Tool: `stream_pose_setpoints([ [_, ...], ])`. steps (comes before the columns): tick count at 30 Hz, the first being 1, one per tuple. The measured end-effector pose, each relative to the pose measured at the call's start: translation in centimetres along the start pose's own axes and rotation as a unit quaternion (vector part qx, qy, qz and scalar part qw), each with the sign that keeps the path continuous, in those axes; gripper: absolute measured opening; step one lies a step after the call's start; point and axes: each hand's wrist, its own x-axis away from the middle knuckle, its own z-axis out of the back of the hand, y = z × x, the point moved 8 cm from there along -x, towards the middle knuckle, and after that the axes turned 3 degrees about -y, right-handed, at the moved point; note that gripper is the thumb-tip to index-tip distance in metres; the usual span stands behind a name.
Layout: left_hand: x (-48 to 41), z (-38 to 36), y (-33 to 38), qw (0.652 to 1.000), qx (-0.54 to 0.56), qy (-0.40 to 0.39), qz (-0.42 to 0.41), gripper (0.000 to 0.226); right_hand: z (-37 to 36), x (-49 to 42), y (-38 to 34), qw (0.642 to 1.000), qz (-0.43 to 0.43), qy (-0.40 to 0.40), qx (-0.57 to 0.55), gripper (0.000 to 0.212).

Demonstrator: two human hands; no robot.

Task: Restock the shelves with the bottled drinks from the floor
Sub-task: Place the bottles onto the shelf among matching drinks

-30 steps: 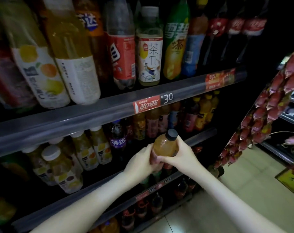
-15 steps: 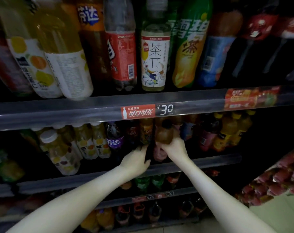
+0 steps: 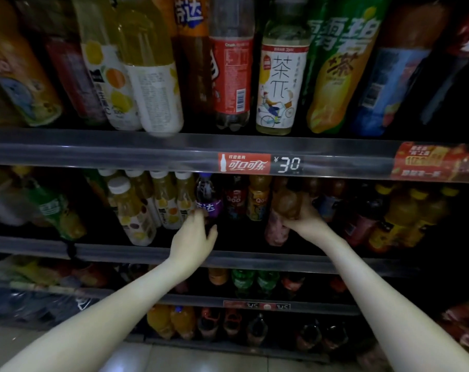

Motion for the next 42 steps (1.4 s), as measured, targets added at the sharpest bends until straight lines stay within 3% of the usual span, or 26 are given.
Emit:
stream_pose_setpoints([
  [5,-1.2,1.2,-1.6,0.995,0.078,0.03,0.054,0.071,1.2,0.5,-0.4,1.0,0.012,0.017,-0.011,0.052],
  [12,-3.0,0.1,-1.1,0.978,0.201,0.014,0.056,0.084,0.6,1.4,-2.3,0.997,0.009,0.079,0.0,0.041],
  [13,-3.3,-0.1,-1.3,0.979,0.196,0.014,0.051,0.083,0.7,1.7,-2.2,0.995,-0.002,0.098,0.01,0.049],
  [15,-3.8,-0.3,-1.9,0.981,0.187,0.005,0.054,0.08,0.4,2.5,-1.5,0.992,-0.027,0.121,0.021,0.091],
  [17,-4.0,-0.4,-2.3,0.98,0.194,-0.008,0.047,0.079,0.0,3.6,-1.4,0.987,-0.031,0.149,0.059,0.11],
  [22,-3.0,-0.5,-1.2,0.974,0.221,-0.041,-0.028,0.073,-1.6,6.7,-4.8,0.95,0.021,0.259,0.176,0.091],
  [24,-2.4,-0.6,-1.1,0.974,0.218,-0.037,-0.053,0.073,-3.6,6.8,-6.4,0.959,0.06,0.218,0.172,0.089],
  [27,-1.5,-1.1,-1.2,0.97,0.221,-0.053,-0.085,0.07,-8.9,6.1,-8.6,0.989,0.108,0.021,0.102,0.09],
  [29,-0.5,-1.1,-0.9,0.968,0.213,-0.069,-0.115,0.066,-11.0,6.1,-9.6,0.993,0.097,-0.04,0.062,0.075],
  [32,0.2,0.8,-0.7,0.956,0.246,-0.065,-0.147,0.065,-11.0,6.7,-11.7,0.996,0.087,-0.033,0.005,0.063],
  [35,-0.5,4.5,0.4,0.939,0.27,-0.099,-0.187,0.067,-8.7,7.5,-15.1,0.992,0.12,0.034,-0.025,0.057],
  [38,-0.8,9.6,2.0,0.927,0.234,-0.146,-0.255,0.071,-6.5,8.3,-18.5,0.983,0.145,0.079,-0.075,0.051],
  [42,0.0,16.3,3.3,0.921,0.174,-0.135,-0.321,0.058,-5.5,9.8,-21.9,0.979,0.176,0.061,-0.086,0.053],
])
